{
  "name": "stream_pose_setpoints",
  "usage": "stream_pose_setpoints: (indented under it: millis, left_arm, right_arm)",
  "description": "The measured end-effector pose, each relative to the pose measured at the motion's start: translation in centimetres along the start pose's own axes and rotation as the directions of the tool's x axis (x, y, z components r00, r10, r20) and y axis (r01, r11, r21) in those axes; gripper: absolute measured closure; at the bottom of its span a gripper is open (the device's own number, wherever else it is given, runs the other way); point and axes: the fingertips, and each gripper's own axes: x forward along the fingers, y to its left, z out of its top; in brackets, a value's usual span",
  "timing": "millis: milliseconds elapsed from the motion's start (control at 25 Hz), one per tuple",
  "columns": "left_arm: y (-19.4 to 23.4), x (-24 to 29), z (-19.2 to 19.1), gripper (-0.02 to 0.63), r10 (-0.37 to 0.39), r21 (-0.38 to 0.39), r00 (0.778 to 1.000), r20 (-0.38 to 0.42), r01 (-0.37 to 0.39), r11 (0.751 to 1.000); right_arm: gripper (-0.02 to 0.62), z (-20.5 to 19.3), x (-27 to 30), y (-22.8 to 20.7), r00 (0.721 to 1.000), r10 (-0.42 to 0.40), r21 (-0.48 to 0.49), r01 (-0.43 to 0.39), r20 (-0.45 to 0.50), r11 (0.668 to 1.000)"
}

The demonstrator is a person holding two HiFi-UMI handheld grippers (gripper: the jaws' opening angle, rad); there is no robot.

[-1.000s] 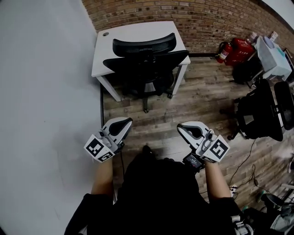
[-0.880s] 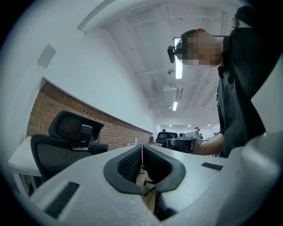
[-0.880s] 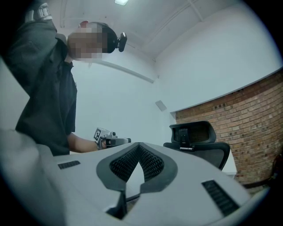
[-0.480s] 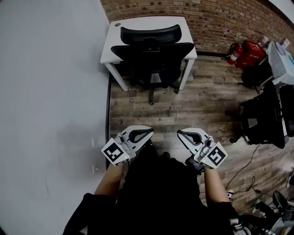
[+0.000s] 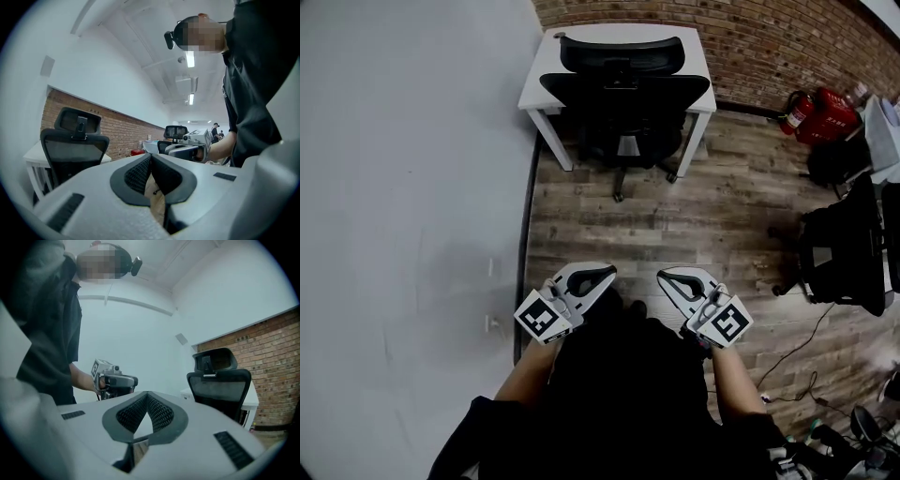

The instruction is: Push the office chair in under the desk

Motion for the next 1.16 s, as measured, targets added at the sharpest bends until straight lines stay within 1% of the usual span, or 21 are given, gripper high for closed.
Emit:
stream_pose_setpoints:
  millis: [160, 240, 360, 640, 840, 920, 1000, 1160]
  left_arm:
    - [-1.0, -0.2, -2.0, 0.584, 0.002, -0.035, 0.999, -0.042, -0.004, 0.999]
    - [-1.5, 0.0, -2.3, 0.584, -0.003, -0.046, 0.999, -0.049, 0.001, 0.999]
    - [-1.8, 0.2, -2.2, 0.584, -0.003, -0.039, 0.999, -0.048, 0.001, 0.999]
    - [-1.8, 0.4, -2.3, 0.584, 0.000, -0.033, 0.998, -0.062, -0.002, 0.999]
    - [-1.8, 0.7, -2.2, 0.584, -0.007, -0.051, 0.998, -0.066, 0.004, 0.999]
    - [-1.8, 0.9, -2.3, 0.584, -0.008, -0.056, 0.998, -0.068, 0.004, 0.998]
    - [-1.9, 1.3, -2.3, 0.584, -0.013, -0.055, 0.997, -0.071, 0.009, 0.998]
    - [-1.8, 2.2, -1.8, 0.584, -0.025, -0.048, 0.997, -0.070, 0.022, 0.999]
  right_arm:
    - [0.589, -0.7, -1.0, -0.2, 1.000, 0.005, 0.017, -0.005, 0.004, 1.000]
    - [0.589, -0.7, -1.3, -0.2, 1.000, 0.012, 0.013, -0.012, 0.002, 1.000]
    - [0.589, -0.7, -1.3, -0.3, 1.000, 0.026, -0.006, -0.026, 0.004, 1.000]
    - [0.589, 0.0, -1.0, 0.0, 0.998, 0.057, -0.018, -0.057, 0.021, 0.998]
    - [0.589, 0.3, -1.3, -0.6, 0.999, 0.041, -0.026, -0.041, 0.016, 0.999]
    - [0.589, 0.8, -1.5, -0.9, 0.998, 0.044, -0.032, -0.043, 0.038, 0.999]
    - [0.589, 1.2, -1.8, -1.2, 0.997, 0.043, -0.030, -0.042, 0.059, 0.999]
    - [0.589, 1.1, -2.4, -2.1, 0.998, 0.024, -0.022, -0.023, 0.052, 0.999]
